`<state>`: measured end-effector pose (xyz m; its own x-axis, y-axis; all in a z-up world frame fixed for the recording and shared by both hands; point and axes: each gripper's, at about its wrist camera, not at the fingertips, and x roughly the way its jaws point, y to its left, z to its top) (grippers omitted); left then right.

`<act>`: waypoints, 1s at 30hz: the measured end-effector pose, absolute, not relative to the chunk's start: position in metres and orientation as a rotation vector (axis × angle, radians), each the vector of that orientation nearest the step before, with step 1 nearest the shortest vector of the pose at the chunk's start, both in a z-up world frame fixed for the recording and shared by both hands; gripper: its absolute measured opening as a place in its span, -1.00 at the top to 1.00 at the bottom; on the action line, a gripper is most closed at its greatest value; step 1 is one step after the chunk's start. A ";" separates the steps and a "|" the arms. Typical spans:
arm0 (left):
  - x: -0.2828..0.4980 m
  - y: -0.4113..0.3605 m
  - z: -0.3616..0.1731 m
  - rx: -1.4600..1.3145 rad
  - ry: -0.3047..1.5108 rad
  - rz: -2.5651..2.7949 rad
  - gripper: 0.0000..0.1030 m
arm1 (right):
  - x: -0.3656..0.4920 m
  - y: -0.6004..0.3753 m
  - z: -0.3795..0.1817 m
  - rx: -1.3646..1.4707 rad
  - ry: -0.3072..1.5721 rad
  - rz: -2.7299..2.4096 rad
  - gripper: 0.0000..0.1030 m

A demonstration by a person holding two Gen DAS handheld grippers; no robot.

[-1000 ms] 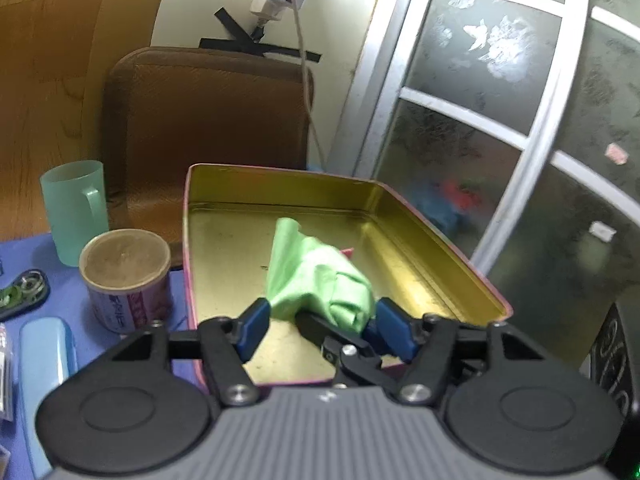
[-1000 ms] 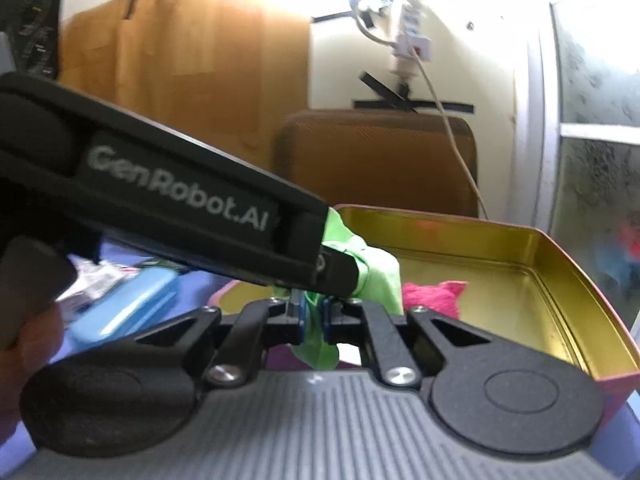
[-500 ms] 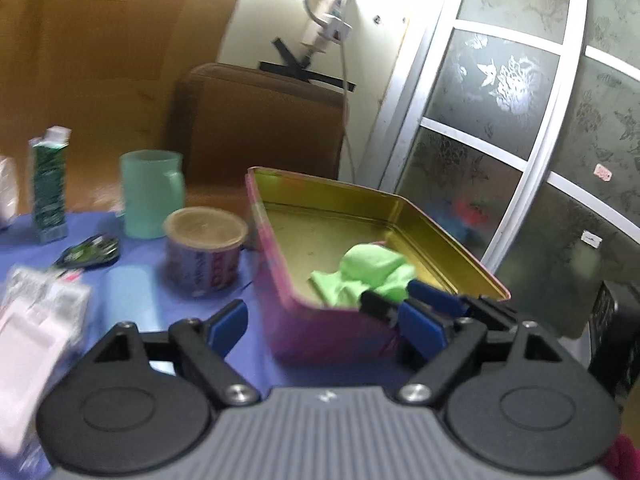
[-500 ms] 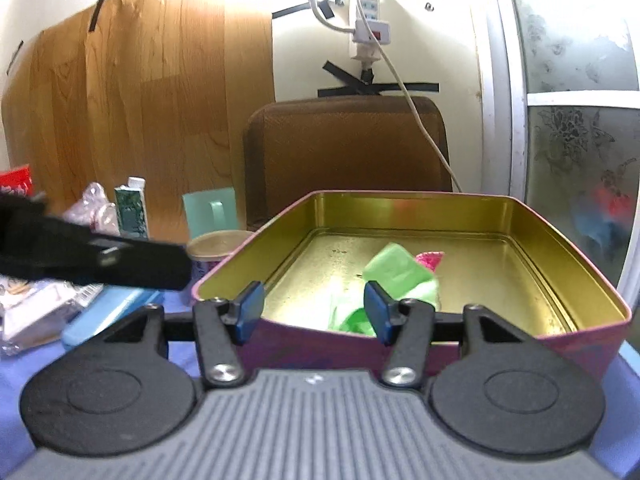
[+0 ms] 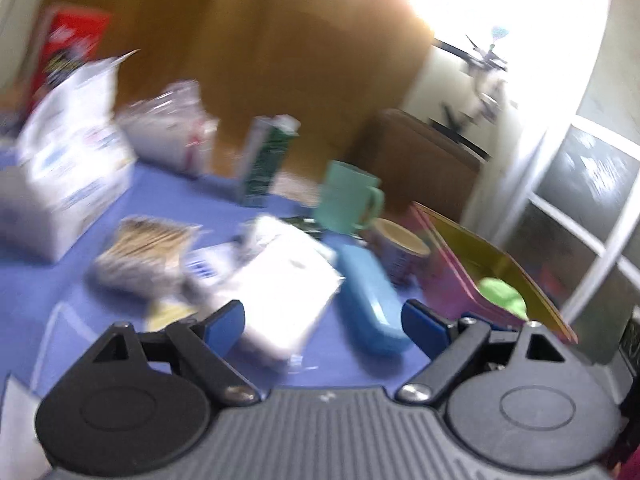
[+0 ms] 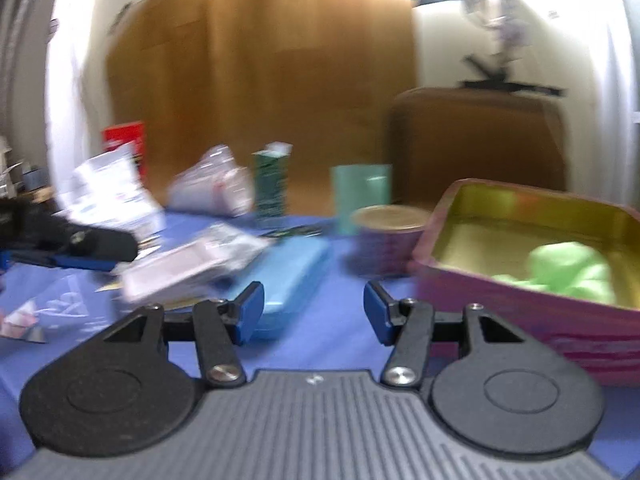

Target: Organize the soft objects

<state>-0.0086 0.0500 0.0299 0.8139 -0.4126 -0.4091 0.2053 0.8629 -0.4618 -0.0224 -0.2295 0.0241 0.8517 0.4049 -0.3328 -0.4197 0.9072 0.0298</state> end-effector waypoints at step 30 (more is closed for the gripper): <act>-0.031 0.098 -0.010 -0.595 0.621 -0.387 -0.63 | 0.022 -0.173 0.017 0.040 0.607 0.809 0.19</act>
<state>-0.0306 0.0980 -0.0105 0.7513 -0.5037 -0.4264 0.1608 0.7664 -0.6219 0.0220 -0.1730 0.0165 0.5302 0.6890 -0.4941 -0.6669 0.6987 0.2588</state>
